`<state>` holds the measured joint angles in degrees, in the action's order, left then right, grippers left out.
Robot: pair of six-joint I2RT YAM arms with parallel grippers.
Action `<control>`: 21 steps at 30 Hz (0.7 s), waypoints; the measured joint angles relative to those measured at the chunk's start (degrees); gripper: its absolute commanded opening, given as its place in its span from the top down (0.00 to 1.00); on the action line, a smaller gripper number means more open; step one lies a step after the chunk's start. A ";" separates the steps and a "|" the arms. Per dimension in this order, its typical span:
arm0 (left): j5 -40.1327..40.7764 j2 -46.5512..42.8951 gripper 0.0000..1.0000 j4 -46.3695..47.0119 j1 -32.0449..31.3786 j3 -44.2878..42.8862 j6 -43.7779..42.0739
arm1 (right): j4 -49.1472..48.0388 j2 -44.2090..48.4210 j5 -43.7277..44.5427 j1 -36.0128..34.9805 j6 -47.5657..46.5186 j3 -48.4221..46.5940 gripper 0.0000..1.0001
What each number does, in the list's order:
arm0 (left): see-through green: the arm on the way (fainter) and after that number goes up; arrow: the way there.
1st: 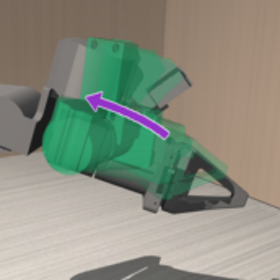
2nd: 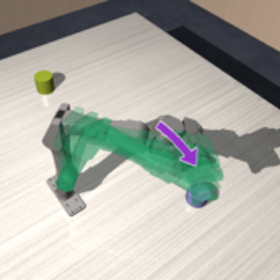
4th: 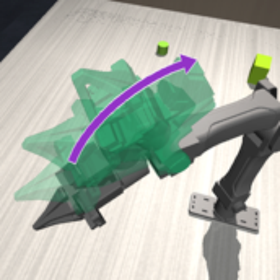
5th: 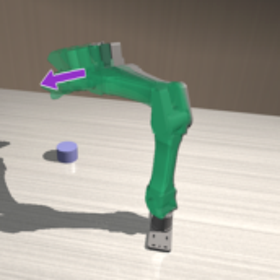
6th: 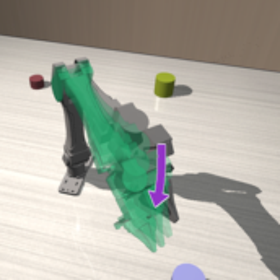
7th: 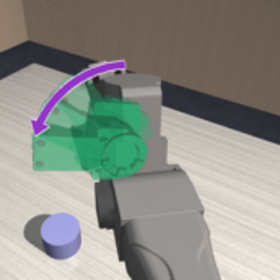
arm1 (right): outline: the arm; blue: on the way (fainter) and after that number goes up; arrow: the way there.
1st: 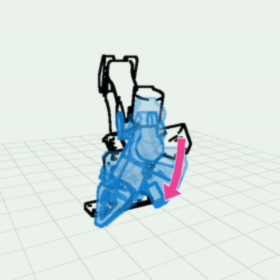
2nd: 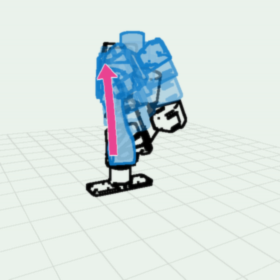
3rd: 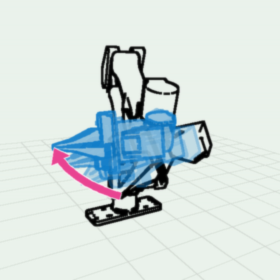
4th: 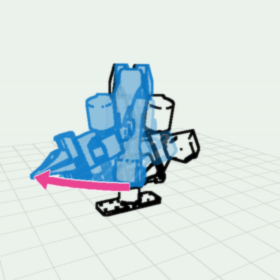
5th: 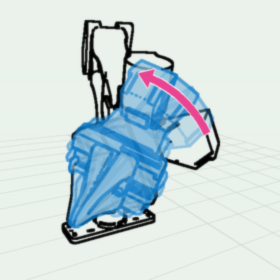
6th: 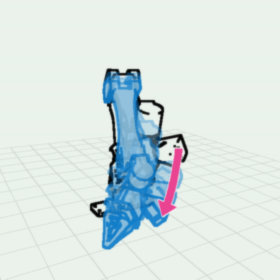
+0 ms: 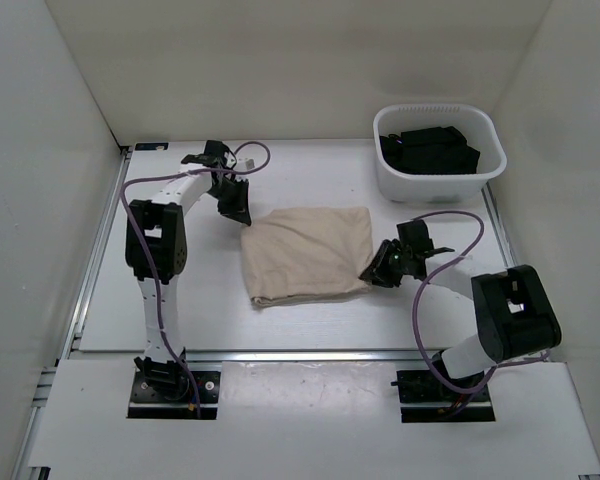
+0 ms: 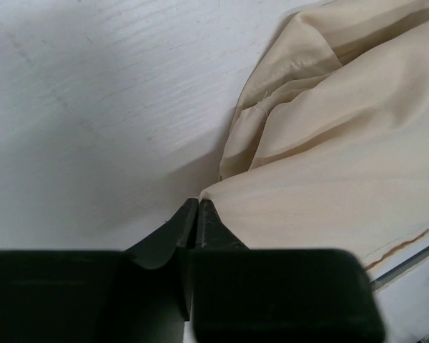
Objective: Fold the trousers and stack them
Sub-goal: Fold the trousers
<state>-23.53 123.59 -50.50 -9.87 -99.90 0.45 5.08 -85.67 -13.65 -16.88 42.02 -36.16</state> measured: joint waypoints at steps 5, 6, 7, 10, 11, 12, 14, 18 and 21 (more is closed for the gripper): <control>1.42 0.37 0.11 0.61 0.22 -1.46 -0.15 | 1.81 4.07 -0.85 -0.04 -1.92 -0.96 0.01; 1.92 0.28 0.05 0.83 0.35 -1.64 -0.20 | 3.39 4.85 -0.26 0.09 -2.67 -1.16 0.01; 2.36 0.07 0.03 0.90 0.46 -1.77 -0.31 | 5.35 5.84 0.31 0.37 -3.37 -1.40 0.01; 4.96 -2.32 0.00 0.52 1.33 -1.84 -0.22 | 14.49 11.15 3.74 1.18 -4.59 -3.37 0.01; 6.40 -4.00 0.00 0.28 1.90 -1.77 -0.22 | 18.49 13.49 5.55 1.40 -4.96 -5.03 0.01; 8.13 -6.45 0.00 0.31 2.60 -1.53 -0.22 | 22.45 15.89 7.58 1.68 -5.16 -7.30 0.01; 13.25 -13.66 0.00 0.81 4.44 0.72 -0.22 | 30.03 20.11 12.13 2.25 -5.57 -13.25 0.01; 25.90 -34.84 0.00 2.78 9.64 9.60 -0.24 | 43.43 26.43 20.09 3.10 -6.43 -23.52 0.01; 33.90 -50.88 0.00 3.52 13.57 20.37 -0.24 | 51.34 31.08 24.79 3.13 -6.27 -25.35 0.01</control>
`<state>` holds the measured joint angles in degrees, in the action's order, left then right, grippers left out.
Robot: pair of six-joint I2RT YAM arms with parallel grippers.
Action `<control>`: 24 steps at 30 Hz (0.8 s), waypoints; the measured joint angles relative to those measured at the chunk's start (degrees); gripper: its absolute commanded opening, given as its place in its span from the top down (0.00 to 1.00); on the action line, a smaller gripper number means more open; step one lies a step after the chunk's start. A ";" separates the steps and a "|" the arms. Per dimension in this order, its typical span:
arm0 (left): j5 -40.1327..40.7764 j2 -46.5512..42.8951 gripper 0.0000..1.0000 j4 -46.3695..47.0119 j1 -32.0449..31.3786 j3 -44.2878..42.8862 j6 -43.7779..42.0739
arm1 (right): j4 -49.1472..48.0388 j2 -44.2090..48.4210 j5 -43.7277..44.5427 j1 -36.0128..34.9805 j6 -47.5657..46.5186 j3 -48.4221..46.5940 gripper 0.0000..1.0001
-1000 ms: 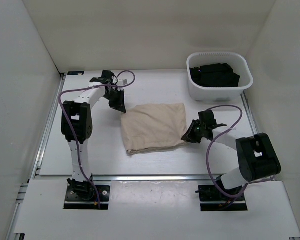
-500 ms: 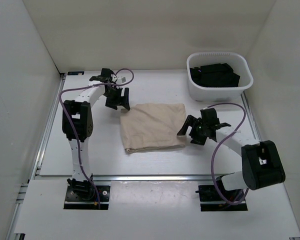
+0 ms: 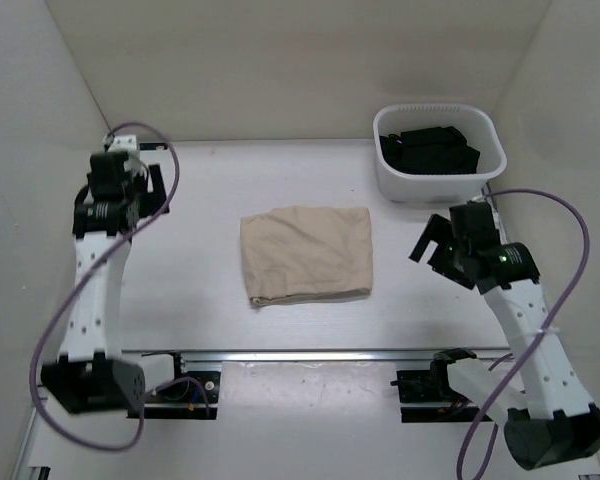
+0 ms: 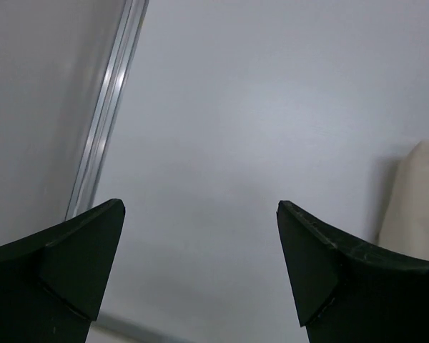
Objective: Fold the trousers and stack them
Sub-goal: Fold the trousers
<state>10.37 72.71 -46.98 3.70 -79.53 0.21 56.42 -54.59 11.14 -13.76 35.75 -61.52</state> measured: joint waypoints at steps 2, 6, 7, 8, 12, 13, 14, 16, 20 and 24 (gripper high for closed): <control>2.54 -8.61 0.00 -0.74 1.33 8.28 0.00 | 5.16 3.63 2.32 0.22 0.35 0.20 0.01; 3.98 -19.56 0.00 -5.79 1.86 24.37 -0.09 | 10.38 9.66 4.92 0.52 1.42 1.31 0.01; 4.00 -21.38 0.00 -7.56 1.88 27.65 -0.17 | 11.45 10.56 5.25 0.57 1.57 1.40 0.01; 4.00 -22.67 0.00 -9.18 1.88 29.79 -0.20 | 12.17 10.86 5.33 0.59 1.62 1.40 0.01; 4.00 -25.66 0.00 -12.85 2.75 31.69 -0.22 | 13.84 9.49 5.44 0.57 1.62 1.36 0.01; 4.00 -25.92 0.00 -13.05 2.95 31.43 -0.24 | 14.14 8.79 5.44 0.57 1.60 1.31 0.01; 3.96 -26.03 0.00 -13.22 3.10 31.04 -0.22 | 14.21 8.09 5.44 0.57 1.60 1.27 0.01; 3.76 -26.03 0.00 -13.33 3.52 29.90 -0.22 | 14.27 7.08 5.44 0.57 1.57 0.98 0.01; 3.48 -26.05 0.00 -13.40 3.69 28.24 -0.22 | 14.19 6.49 5.42 0.57 1.55 0.87 0.01; 3.13 -25.88 0.00 -13.46 3.69 28.15 -0.20 | 14.19 7.30 5.40 0.57 1.55 0.87 0.01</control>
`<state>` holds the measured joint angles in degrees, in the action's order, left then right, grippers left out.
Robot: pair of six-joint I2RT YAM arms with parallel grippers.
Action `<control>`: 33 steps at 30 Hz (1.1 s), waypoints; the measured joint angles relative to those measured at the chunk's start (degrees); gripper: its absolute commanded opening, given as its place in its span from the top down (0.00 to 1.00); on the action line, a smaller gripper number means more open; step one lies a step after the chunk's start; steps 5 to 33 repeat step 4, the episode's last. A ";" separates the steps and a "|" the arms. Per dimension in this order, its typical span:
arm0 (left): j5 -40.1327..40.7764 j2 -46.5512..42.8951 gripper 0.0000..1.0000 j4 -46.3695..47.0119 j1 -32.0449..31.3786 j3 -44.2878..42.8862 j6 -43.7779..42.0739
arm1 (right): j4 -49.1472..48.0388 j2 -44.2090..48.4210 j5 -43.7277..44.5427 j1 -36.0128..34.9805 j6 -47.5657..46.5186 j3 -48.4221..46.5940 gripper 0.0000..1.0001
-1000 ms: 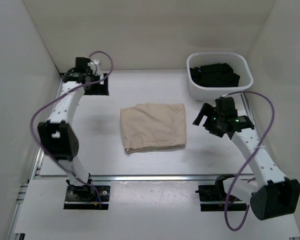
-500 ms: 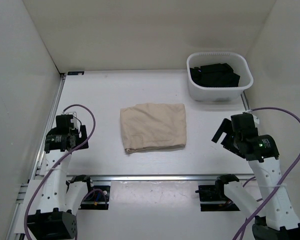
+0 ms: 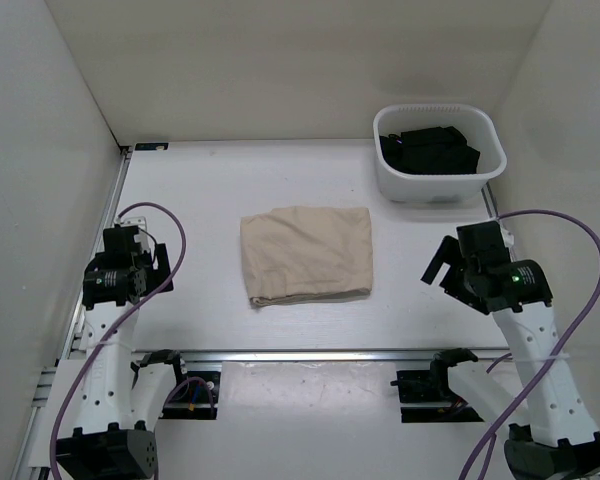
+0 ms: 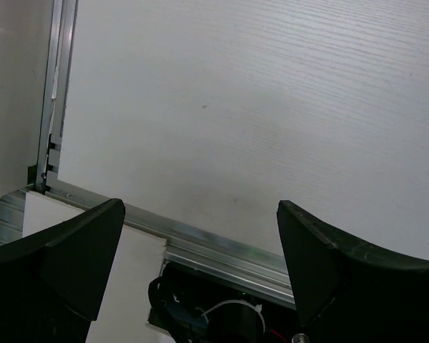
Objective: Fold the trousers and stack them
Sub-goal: Fold the trousers
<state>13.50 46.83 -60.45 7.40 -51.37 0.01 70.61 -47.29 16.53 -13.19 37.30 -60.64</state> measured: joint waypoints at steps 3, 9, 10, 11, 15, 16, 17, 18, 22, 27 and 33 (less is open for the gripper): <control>-0.09 0.35 0.00 0.00 0.00 -0.02 -0.02 | -0.02 0.57 0.00 0.00 0.00 0.02 0.01; -0.31 0.52 0.00 0.00 0.00 -0.02 -0.02 | -0.02 0.81 0.00 0.00 0.00 0.04 0.01; -0.31 0.52 0.00 0.00 0.00 -0.02 -0.02 | -0.02 0.81 0.00 0.00 0.00 0.04 0.01; -0.31 0.52 0.00 0.00 0.00 -0.02 -0.02 | -0.02 0.81 0.00 0.00 0.00 0.04 0.01; -0.31 0.52 0.00 0.00 0.00 -0.02 -0.02 | -0.02 0.81 0.00 0.00 0.00 0.04 0.01; -0.31 0.52 0.00 0.00 0.00 -0.02 -0.02 | -0.02 0.81 0.00 0.00 0.00 0.04 0.01; -0.31 0.52 0.00 0.00 0.00 -0.02 -0.02 | -0.02 0.81 0.00 0.00 0.00 0.04 0.01; -0.31 0.52 0.00 0.00 0.00 -0.02 -0.02 | -0.02 0.81 0.00 0.00 0.00 0.04 0.01; -0.31 0.52 0.00 0.00 0.00 -0.02 -0.02 | -0.02 0.81 0.00 0.00 0.00 0.04 0.01; -0.31 0.52 0.00 0.00 0.00 -0.02 -0.02 | -0.02 0.81 0.00 0.00 0.00 0.04 0.01; -0.31 0.52 0.00 0.00 0.00 -0.02 -0.02 | -0.02 0.81 0.00 0.00 0.00 0.04 0.01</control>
